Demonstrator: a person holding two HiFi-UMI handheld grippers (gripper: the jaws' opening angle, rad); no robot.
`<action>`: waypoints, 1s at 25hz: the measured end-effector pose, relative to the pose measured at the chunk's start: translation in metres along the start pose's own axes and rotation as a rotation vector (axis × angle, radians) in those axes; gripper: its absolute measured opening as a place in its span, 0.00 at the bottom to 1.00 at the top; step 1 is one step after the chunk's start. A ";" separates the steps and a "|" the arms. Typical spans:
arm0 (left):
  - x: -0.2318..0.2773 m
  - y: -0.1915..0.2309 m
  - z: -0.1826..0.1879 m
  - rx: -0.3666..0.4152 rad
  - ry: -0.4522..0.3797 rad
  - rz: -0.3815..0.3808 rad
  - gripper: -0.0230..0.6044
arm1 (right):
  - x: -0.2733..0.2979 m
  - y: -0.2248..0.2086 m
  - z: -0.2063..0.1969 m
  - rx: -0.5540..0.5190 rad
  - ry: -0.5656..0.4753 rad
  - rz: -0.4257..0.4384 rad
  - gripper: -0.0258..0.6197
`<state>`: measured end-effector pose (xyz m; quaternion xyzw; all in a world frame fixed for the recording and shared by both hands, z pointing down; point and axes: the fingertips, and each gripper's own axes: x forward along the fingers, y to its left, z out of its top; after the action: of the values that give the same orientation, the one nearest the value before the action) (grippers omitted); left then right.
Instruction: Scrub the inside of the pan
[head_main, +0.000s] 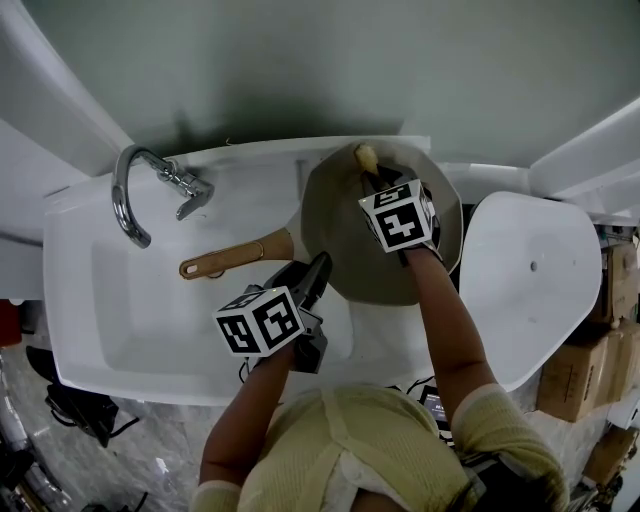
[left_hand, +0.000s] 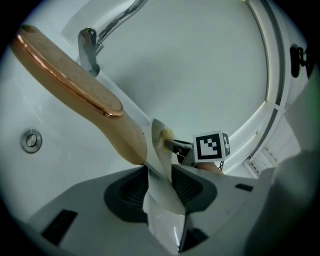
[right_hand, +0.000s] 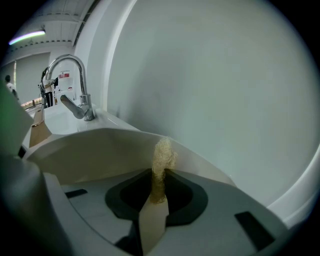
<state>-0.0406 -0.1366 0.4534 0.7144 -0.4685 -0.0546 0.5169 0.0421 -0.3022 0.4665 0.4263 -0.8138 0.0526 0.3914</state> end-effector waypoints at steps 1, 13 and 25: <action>0.000 0.000 0.000 0.000 0.001 -0.002 0.34 | 0.001 0.003 0.000 -0.008 0.001 0.008 0.17; 0.001 0.000 0.000 0.009 0.005 0.001 0.34 | 0.005 0.035 0.002 -0.026 -0.001 0.139 0.17; 0.000 0.003 -0.001 0.012 0.016 0.015 0.34 | -0.003 0.072 0.001 -0.101 0.012 0.270 0.17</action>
<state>-0.0418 -0.1366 0.4562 0.7145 -0.4700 -0.0423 0.5166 -0.0109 -0.2552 0.4815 0.2922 -0.8632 0.0664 0.4063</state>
